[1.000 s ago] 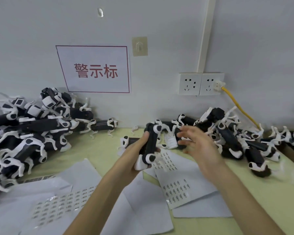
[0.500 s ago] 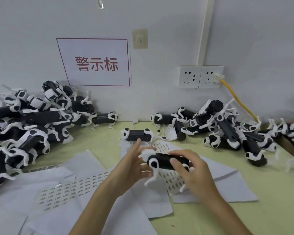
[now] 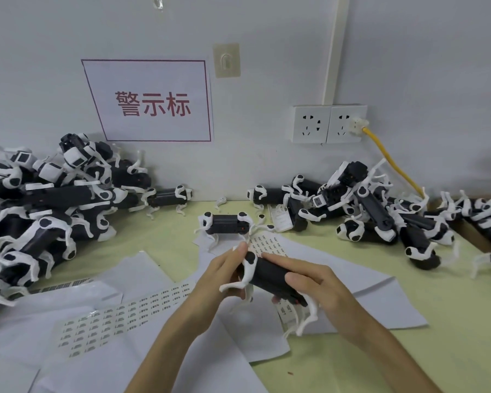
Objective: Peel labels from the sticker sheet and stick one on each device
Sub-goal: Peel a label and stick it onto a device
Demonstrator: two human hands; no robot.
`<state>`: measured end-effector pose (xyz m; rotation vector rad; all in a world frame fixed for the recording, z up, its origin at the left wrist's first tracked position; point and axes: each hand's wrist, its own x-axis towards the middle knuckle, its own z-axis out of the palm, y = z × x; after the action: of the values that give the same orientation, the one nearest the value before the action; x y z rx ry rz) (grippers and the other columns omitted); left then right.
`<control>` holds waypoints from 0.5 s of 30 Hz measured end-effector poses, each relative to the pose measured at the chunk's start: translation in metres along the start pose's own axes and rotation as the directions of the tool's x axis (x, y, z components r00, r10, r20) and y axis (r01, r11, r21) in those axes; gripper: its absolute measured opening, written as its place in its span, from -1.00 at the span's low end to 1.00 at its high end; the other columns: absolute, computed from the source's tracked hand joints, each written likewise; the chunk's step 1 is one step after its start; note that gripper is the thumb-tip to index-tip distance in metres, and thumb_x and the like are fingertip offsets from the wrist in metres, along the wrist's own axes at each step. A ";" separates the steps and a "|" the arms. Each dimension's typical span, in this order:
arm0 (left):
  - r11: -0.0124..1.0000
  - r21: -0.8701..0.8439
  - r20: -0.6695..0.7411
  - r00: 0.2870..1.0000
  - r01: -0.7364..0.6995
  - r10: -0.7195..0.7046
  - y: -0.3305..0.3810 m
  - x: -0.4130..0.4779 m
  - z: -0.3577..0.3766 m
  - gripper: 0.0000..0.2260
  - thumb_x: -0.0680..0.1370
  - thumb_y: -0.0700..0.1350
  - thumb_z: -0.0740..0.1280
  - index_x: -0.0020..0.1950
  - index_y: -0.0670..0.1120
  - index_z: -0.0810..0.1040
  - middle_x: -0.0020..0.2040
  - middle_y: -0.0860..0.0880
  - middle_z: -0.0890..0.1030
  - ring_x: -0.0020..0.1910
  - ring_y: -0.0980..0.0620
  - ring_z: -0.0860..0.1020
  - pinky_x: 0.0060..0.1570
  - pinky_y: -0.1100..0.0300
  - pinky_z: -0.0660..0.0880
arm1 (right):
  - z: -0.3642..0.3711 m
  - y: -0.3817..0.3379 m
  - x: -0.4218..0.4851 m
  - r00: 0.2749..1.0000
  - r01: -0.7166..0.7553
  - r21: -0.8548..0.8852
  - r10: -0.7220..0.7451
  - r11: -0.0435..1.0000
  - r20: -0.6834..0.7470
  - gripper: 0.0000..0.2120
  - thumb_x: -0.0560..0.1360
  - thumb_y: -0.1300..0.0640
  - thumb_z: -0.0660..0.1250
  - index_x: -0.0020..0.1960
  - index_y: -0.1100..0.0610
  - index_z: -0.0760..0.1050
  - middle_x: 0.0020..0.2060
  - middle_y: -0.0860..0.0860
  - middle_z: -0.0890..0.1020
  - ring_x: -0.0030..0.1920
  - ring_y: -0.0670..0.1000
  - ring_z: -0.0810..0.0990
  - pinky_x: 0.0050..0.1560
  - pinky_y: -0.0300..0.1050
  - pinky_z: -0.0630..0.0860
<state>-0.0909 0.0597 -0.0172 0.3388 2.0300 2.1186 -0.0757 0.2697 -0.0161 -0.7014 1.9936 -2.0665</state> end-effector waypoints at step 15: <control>0.998 0.018 -0.417 0.907 -0.058 0.060 0.001 0.008 -0.033 -0.75 0.69 0.06 0.21 0.02 0.00 0.63 -0.22 0.02 0.63 -0.30 0.08 0.57 -0.26 0.28 0.54 | -0.060 0.030 -0.001 0.881 -0.353 -0.877 -0.200 0.326 -0.428 -0.35 0.52 0.00 0.44 0.55 -0.10 0.30 0.51 -0.12 0.36 0.52 -0.02 0.28 0.45 -0.01 0.11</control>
<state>-0.1082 0.0303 -0.0170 -0.0670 2.2683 2.3881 -0.1082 0.3214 -0.0445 -0.1379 3.4450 -0.7366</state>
